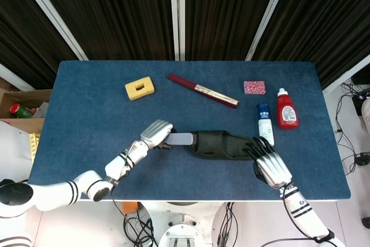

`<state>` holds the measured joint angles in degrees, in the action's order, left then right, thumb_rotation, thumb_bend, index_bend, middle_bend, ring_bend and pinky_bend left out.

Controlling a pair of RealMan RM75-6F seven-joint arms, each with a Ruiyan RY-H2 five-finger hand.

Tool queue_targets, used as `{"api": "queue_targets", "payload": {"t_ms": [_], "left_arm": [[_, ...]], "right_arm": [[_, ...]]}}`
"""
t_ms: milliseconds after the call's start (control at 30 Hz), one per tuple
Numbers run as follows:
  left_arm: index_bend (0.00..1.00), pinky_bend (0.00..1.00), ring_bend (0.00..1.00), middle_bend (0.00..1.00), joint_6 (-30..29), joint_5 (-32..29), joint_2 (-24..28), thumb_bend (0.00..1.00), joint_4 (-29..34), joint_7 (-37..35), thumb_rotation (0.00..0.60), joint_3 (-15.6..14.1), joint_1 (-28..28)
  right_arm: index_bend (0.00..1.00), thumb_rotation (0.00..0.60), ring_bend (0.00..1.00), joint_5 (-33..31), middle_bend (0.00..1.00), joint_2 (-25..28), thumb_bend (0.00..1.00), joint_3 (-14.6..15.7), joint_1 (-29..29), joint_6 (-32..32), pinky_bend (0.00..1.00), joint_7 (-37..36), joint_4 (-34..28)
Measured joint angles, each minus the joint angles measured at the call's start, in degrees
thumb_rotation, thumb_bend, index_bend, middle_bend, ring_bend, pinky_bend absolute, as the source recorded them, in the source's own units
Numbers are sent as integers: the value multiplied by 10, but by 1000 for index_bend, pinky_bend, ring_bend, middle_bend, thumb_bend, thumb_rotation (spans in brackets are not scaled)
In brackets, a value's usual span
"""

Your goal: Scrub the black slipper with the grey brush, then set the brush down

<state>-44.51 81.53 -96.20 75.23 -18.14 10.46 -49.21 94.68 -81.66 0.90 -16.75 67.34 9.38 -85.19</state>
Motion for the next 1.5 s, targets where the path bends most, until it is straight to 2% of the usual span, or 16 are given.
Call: {"api": "queue_targets", "payload": {"t_ms": [333, 633, 867, 1133, 1333, 1500], "left_arm": [[1000, 1000, 1000, 1000, 59, -94, -20, 782, 6, 98, 600, 39, -66], [1000, 1000, 1000, 1000, 105, -206, -62, 782, -40, 192, 600, 52, -121], [1000, 1000, 1000, 1000, 119, -277, -89, 782, -91, 266, 600, 37, -154], [1000, 1000, 1000, 1000, 118, -346, -102, 782, -117, 332, 600, 14, -174], [1000, 1000, 1000, 1000, 96, -382, -111, 782, -136, 400, 600, -6, -188], [1000, 1000, 1000, 1000, 43, -417, -116, 781, -152, 492, 600, -26, -195]], "right_arm": [[276, 600, 50, -36, 210, -20, 812, 6, -25, -47, 83, 14, 11], [276, 600, 82, -39, 225, -27, 808, 16, -32, -56, 88, -2, 22], [276, 600, 82, -31, 228, -28, 794, 24, -31, -41, 88, -14, 27], [276, 600, 74, -28, 212, -29, 793, 28, -31, -32, 89, -20, 31], [276, 600, 72, -30, 211, -29, 795, 29, -31, -30, 88, -19, 30], [276, 600, 67, -31, 210, -28, 802, 29, -32, -27, 88, -20, 29]]}}
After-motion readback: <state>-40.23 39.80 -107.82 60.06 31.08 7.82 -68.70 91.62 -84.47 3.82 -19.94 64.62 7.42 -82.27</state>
